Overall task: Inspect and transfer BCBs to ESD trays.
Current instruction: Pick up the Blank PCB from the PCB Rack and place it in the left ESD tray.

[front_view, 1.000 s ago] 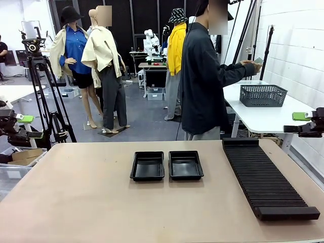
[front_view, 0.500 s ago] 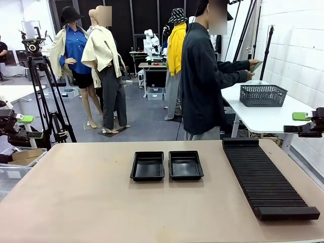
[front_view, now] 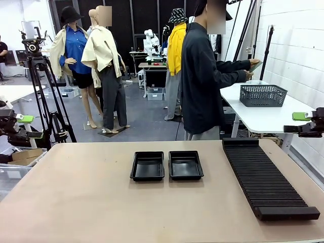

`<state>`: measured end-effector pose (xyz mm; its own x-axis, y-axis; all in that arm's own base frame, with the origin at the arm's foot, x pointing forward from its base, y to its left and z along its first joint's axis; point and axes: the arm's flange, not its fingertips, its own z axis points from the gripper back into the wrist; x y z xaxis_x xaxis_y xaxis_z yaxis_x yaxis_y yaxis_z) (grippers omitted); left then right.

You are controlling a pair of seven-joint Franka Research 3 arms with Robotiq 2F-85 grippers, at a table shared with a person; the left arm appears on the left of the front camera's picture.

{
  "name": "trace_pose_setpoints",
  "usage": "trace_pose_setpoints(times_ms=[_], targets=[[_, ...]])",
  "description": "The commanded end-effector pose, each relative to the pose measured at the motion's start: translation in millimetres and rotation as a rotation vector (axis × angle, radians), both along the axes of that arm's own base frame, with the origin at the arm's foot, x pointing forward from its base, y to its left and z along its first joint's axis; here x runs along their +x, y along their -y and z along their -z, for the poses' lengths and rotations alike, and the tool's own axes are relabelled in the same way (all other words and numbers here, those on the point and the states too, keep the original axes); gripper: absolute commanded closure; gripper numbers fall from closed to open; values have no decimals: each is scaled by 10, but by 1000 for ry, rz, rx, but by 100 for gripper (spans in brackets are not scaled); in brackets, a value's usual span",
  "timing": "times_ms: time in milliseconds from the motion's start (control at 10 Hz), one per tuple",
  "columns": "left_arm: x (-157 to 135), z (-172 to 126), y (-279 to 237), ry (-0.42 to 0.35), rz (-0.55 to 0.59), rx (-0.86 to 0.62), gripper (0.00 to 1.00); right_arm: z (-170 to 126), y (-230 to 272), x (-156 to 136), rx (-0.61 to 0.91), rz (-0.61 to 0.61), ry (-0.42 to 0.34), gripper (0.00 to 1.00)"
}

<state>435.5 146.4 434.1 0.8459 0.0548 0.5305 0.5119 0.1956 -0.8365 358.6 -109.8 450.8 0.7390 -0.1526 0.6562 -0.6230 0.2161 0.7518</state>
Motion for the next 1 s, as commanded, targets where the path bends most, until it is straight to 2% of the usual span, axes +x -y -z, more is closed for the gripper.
trace_pose_setpoints(times_ms=[0, 900], targets=[[-9, -5, -9, -6, -3, -4, 0, 8, 6, -9, 7, -7, 2, 0], [-9, -5, -9, -6, -3, -4, 0, 8, 6, -9, 7, -7, 2, 0]])
